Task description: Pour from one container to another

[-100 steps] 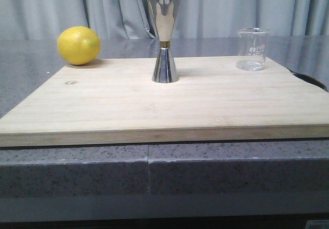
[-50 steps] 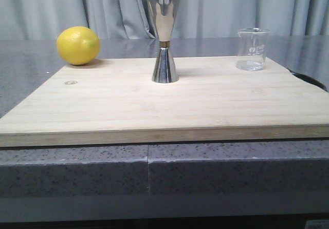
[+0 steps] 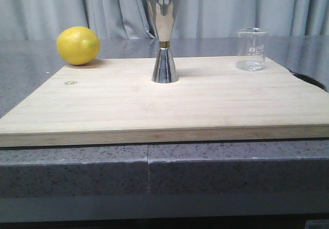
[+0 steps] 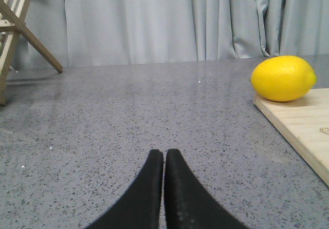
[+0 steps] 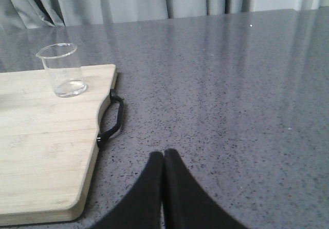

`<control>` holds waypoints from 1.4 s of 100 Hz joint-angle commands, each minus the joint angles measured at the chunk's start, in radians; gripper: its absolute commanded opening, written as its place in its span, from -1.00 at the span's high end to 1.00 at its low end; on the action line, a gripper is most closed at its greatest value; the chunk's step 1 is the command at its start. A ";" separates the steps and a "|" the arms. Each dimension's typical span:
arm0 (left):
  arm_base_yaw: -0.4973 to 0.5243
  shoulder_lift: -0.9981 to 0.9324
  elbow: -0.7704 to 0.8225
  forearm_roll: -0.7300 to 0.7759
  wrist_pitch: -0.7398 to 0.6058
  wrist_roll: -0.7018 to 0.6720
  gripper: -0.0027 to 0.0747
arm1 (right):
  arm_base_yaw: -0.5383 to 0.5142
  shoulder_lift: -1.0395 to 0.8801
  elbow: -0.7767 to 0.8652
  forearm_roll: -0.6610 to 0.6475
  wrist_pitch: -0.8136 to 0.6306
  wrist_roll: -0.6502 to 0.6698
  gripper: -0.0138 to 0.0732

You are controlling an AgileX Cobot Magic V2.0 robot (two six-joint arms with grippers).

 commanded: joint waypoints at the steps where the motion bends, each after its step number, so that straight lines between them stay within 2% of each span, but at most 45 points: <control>1: 0.003 -0.023 0.020 -0.004 -0.089 -0.002 0.99 | -0.006 -0.043 0.076 0.008 -0.198 -0.004 0.84; 11: 0.003 -0.023 0.020 -0.004 -0.089 -0.002 0.99 | -0.006 -0.046 0.169 0.010 -0.330 -0.004 0.84; 18: 0.003 -0.023 0.020 -0.004 -0.089 -0.002 0.99 | -0.004 -0.048 0.156 0.010 -0.266 -0.004 0.84; 53: 0.003 -0.023 0.020 -0.004 -0.089 -0.002 0.99 | -0.004 -0.048 0.165 -0.002 -0.319 -0.004 0.84; 67: 0.003 -0.023 0.020 -0.004 -0.089 -0.002 0.99 | -0.004 -0.048 0.165 0.039 -0.331 -0.108 0.84; 75: 0.003 -0.023 0.020 -0.004 -0.089 -0.002 0.99 | -0.004 -0.048 0.165 0.103 -0.331 -0.108 0.84; 140: 0.003 -0.023 0.020 -0.004 -0.089 -0.002 0.99 | -0.004 -0.048 0.165 0.103 -0.333 -0.108 0.84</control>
